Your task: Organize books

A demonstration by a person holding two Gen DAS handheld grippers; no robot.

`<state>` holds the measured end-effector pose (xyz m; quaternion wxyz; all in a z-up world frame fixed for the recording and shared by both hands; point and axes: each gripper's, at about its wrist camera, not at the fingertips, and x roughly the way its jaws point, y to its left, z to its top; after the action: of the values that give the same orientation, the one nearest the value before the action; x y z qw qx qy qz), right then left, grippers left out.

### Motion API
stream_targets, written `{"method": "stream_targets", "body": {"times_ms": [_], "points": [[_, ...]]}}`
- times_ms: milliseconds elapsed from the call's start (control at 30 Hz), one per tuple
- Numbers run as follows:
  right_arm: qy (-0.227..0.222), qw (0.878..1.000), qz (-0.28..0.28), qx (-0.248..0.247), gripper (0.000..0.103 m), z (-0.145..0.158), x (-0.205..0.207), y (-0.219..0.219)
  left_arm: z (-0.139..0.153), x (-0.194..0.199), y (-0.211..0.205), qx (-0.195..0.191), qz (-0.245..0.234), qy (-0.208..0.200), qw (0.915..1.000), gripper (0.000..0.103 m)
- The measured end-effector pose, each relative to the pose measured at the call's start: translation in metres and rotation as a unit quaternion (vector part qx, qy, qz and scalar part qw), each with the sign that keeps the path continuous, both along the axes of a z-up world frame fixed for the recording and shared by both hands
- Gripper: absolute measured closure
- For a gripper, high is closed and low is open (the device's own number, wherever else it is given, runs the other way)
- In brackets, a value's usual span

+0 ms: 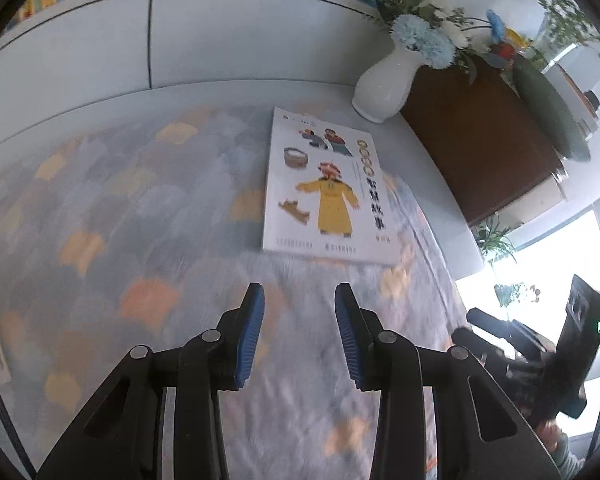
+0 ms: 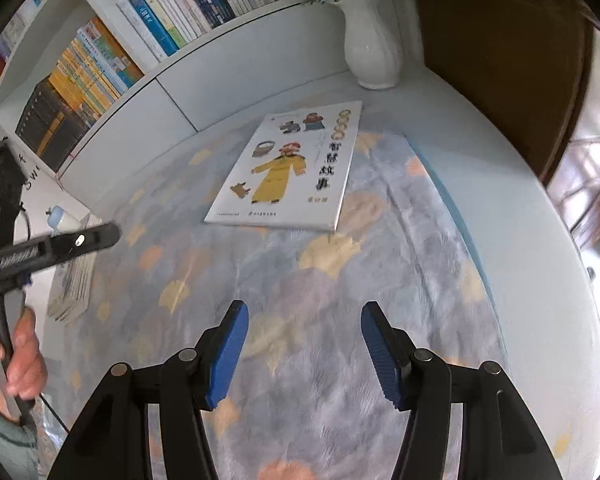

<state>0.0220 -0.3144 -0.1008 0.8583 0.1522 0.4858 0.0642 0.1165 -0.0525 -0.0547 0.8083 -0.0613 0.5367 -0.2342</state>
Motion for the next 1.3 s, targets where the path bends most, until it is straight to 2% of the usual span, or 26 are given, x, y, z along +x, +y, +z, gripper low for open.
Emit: {"method": "stream_targets", "body": {"times_ms": [133,333,500,567,767,867,967,1067,1133,1300], "points": [[-0.003,1.000,0.008,-0.012,0.040,-0.007,0.027,-0.001,-0.017,0.032,-0.009,-0.011,0.008,0.020,0.9997,0.069],[0.001,0.999,0.001,-0.045,0.040,-0.027,0.079,-0.007,-0.060,0.072,-0.017,-0.020,0.014,0.064,0.9977,0.070],[0.000,0.997,0.006,-0.076,0.053,-0.043,0.118,-0.006,-0.085,0.094,-0.021,-0.026,0.028,0.075,0.9964,0.070],[0.004,0.996,0.002,-0.086,0.054,-0.050,0.130,-0.007,-0.090,0.100,-0.024,-0.029,0.027,0.077,0.9963,0.070],[0.009,0.998,-0.009,-0.068,0.054,-0.061,0.152,-0.010,-0.093,0.109,-0.034,-0.049,0.007,0.077,0.9958,0.070],[0.005,0.998,0.010,-0.058,0.053,-0.060,0.155,0.000,-0.091,0.101,-0.038,-0.049,-0.004,0.073,0.9961,0.070],[0.003,0.997,0.017,-0.078,0.053,-0.058,0.150,0.008,-0.085,0.083,-0.036,-0.031,-0.013,0.062,0.9975,0.070],[0.010,0.998,0.021,-0.051,0.053,-0.056,0.135,0.006,-0.083,0.054,-0.024,-0.036,-0.012,0.069,0.9969,0.070],[0.017,0.998,0.032,-0.045,0.053,-0.056,0.116,0.010,-0.084,0.029,-0.014,-0.032,-0.013,0.078,0.9964,0.070],[0.027,0.993,0.084,-0.075,0.052,-0.061,0.046,0.039,-0.092,-0.049,0.007,-0.020,-0.028,0.108,0.9936,0.070]]}}
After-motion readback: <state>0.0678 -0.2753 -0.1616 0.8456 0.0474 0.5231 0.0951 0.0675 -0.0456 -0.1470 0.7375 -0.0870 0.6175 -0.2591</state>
